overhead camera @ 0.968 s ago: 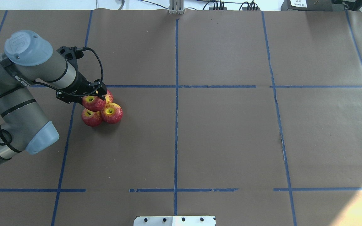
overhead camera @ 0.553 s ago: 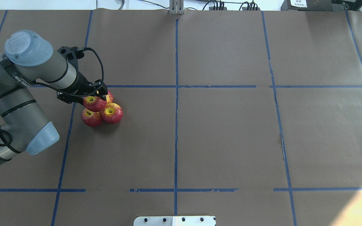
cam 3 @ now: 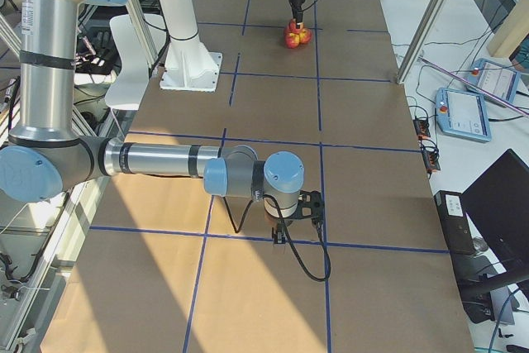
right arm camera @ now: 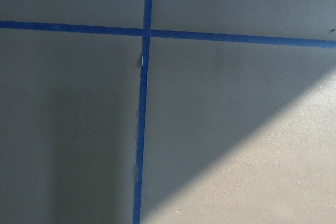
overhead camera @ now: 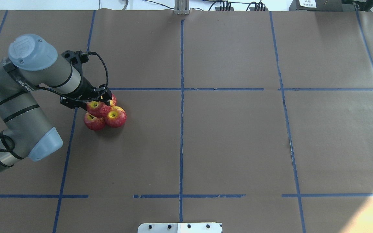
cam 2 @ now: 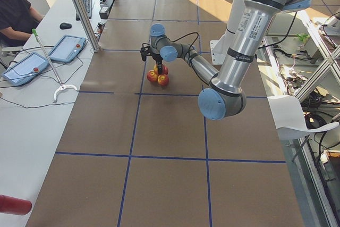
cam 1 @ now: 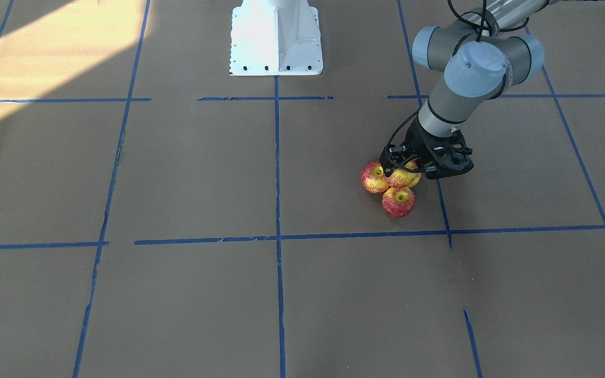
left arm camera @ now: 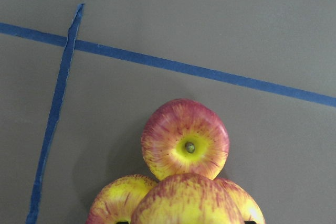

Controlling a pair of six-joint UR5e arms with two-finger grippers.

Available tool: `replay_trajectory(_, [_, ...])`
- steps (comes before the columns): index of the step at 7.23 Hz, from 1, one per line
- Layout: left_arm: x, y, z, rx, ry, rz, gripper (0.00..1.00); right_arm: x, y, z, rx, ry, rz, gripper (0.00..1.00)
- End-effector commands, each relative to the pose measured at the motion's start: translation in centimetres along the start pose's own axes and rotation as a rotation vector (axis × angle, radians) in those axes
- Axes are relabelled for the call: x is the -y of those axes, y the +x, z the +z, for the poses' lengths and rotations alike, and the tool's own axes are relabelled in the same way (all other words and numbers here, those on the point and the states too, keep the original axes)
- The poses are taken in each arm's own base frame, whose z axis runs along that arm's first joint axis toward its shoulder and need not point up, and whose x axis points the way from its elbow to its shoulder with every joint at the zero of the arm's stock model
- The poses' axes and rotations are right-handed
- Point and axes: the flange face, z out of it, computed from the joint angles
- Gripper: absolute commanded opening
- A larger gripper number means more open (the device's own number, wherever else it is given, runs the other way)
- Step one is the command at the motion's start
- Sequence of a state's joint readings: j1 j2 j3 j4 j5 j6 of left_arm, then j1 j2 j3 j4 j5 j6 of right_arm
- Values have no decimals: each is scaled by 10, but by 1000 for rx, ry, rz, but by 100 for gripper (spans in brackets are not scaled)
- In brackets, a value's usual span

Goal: Stack apples

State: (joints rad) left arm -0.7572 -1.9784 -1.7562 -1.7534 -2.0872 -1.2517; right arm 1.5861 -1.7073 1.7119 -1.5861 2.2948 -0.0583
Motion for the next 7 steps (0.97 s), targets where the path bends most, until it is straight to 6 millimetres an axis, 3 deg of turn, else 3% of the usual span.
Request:
replay_trajectory(1, [-2, 3, -5, -10, 3, 5, 100, 0, 0, 0, 0, 0, 0, 100])
replay_trajectory(3, [-1, 0, -7, -9, 7, 5, 100, 0, 0, 0, 0, 0, 0, 100])
replay_trajectory(4, [1, -3, -25, -10, 22, 3, 100, 0, 0, 0, 0, 0, 0, 100])
replay_trajectory(6, [41, -32, -82, 45, 86, 83, 100, 0, 0, 0, 0, 0, 0, 100])
replay_trajectory(7, [51, -44, -102, 64, 105, 159, 100, 0, 0, 0, 0, 0, 0, 100])
